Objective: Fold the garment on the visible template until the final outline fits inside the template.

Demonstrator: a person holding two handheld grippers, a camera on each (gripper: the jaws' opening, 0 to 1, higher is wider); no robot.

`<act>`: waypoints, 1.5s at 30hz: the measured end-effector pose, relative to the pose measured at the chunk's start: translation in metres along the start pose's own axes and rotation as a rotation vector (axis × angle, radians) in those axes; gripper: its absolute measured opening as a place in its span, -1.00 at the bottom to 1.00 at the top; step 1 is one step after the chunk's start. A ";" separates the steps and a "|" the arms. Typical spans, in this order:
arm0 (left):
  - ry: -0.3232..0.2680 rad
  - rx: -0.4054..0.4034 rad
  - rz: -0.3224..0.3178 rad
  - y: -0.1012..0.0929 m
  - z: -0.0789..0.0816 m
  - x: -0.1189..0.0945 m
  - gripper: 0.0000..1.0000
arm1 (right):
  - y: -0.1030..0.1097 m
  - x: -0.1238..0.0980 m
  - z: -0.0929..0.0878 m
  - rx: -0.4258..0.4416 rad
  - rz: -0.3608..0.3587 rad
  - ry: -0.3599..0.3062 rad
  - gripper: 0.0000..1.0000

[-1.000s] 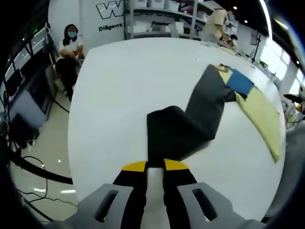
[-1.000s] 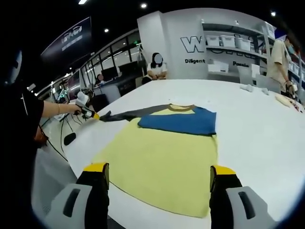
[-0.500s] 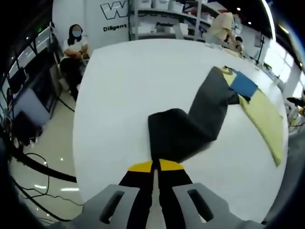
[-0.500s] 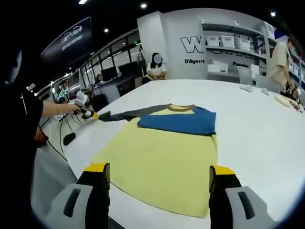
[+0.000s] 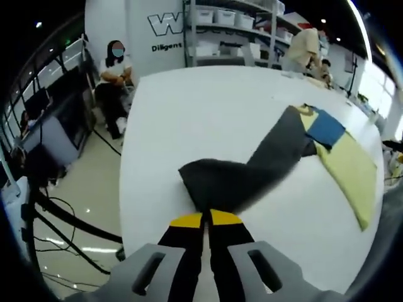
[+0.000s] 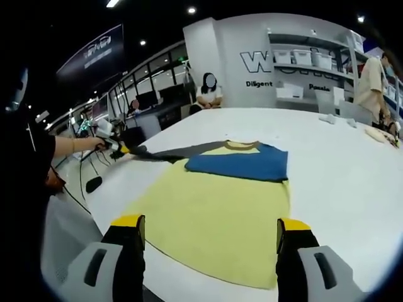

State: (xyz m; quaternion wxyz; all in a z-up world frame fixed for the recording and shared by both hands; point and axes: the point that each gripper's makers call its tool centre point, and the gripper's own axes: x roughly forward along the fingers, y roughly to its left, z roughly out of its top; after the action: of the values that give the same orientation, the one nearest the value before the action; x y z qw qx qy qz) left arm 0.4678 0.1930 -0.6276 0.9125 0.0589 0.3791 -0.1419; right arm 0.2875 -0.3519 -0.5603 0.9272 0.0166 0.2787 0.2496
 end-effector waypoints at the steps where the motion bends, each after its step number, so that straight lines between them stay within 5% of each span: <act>1: -0.001 0.003 0.002 0.000 0.000 -0.001 -1.00 | 0.000 0.000 0.000 0.000 0.002 -0.001 0.67; 10: 0.050 -0.003 0.029 -0.003 -0.018 -0.005 -1.00 | 0.001 -0.002 0.001 -0.002 0.006 -0.013 0.67; 20: 0.140 0.023 0.087 -0.030 -0.048 -0.005 -1.00 | -0.002 -0.008 -0.003 0.008 0.002 -0.002 0.75; 30: 0.151 0.003 0.128 -0.032 -0.054 -0.005 -1.00 | -0.003 -0.010 -0.006 0.016 -0.005 0.013 0.83; 45: 0.131 -0.015 0.179 -0.030 -0.040 -0.010 -1.00 | -0.011 -0.014 -0.009 0.021 -0.035 0.029 0.98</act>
State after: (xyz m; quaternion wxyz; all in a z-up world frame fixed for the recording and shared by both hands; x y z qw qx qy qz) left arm 0.4251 0.1751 -0.6485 0.8952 0.0952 0.4322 -0.0527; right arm 0.2778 -0.3691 -0.5625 0.9271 0.0180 0.2950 0.2307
